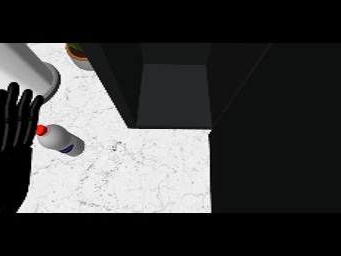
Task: Pick up the bottled water, place it into the cabinet and close the cabinet
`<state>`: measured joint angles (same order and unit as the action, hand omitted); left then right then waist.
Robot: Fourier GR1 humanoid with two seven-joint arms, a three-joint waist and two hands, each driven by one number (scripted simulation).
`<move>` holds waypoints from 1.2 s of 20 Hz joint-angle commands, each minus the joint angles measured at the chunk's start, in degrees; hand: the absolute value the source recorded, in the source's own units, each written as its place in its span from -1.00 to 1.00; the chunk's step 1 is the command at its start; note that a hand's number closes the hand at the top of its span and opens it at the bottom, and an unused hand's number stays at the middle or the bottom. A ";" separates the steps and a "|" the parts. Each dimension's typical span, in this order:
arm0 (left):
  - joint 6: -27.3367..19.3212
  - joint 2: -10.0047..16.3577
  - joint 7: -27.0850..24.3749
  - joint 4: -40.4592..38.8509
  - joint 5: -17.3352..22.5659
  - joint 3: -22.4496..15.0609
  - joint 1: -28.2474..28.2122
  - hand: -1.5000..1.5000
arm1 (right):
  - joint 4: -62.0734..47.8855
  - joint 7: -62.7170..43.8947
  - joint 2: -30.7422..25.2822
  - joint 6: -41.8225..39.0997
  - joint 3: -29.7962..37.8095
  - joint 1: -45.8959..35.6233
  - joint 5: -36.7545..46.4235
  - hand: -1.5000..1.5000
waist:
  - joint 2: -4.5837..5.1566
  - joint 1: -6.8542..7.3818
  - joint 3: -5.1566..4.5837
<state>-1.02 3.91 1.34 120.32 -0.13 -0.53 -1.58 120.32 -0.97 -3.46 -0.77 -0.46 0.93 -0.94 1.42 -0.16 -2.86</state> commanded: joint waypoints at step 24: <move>27.42 20.25 14.02 -8.69 50.18 27.90 -5.70 -1.00 | 24.96 -18.69 1.56 -1.76 -23.09 12.09 7.52 -1.00 | -1.54 0.13 2.84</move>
<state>25.30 24.34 14.26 113.13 49.40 26.06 -6.81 140.81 -14.90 -2.75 -4.22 -18.43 12.23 2.05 -0.13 0.08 -0.01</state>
